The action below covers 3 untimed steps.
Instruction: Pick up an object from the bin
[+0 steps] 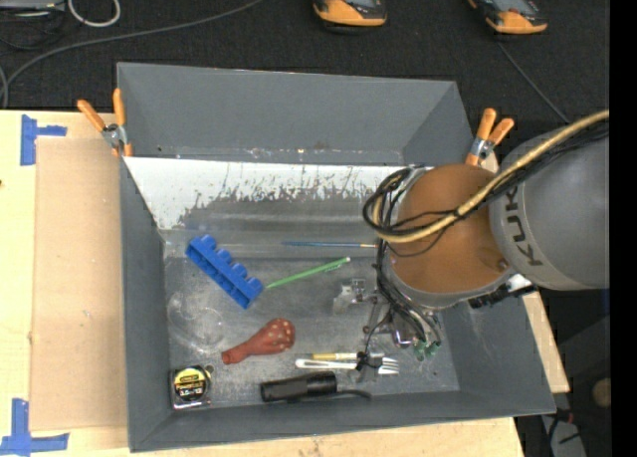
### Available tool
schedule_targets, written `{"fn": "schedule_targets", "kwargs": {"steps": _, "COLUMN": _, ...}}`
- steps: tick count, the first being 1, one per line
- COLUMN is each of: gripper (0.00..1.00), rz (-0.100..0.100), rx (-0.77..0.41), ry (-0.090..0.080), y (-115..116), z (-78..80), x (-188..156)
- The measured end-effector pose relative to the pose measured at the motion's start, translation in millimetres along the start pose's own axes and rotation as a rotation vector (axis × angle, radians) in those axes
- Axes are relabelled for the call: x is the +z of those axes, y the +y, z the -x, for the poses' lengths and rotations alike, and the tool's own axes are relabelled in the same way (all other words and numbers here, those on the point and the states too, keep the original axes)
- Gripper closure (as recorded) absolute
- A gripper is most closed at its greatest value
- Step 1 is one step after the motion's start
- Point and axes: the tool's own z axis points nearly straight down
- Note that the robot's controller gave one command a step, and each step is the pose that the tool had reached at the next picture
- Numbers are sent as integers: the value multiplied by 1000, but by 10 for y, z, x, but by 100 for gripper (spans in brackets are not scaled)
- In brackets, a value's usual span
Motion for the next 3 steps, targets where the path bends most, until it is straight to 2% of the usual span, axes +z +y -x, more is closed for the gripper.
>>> {"fn": "schedule_targets", "kwargs": {"steps": 1, "gripper": 0, "rz": 0, "rx": 2, "ry": -8, "y": -3, "z": 19, "x": -40}}
{"fn": "schedule_targets", "kwargs": {"steps": 2, "gripper": 0, "rz": 0, "rx": -168, "ry": -10, "y": 325, "z": -182, "x": 577}}
{"fn": "schedule_targets", "kwargs": {"steps": 3, "gripper": 0, "rz": -1, "rx": -274, "ry": -4, "y": 298, "z": -186, "x": 128}}
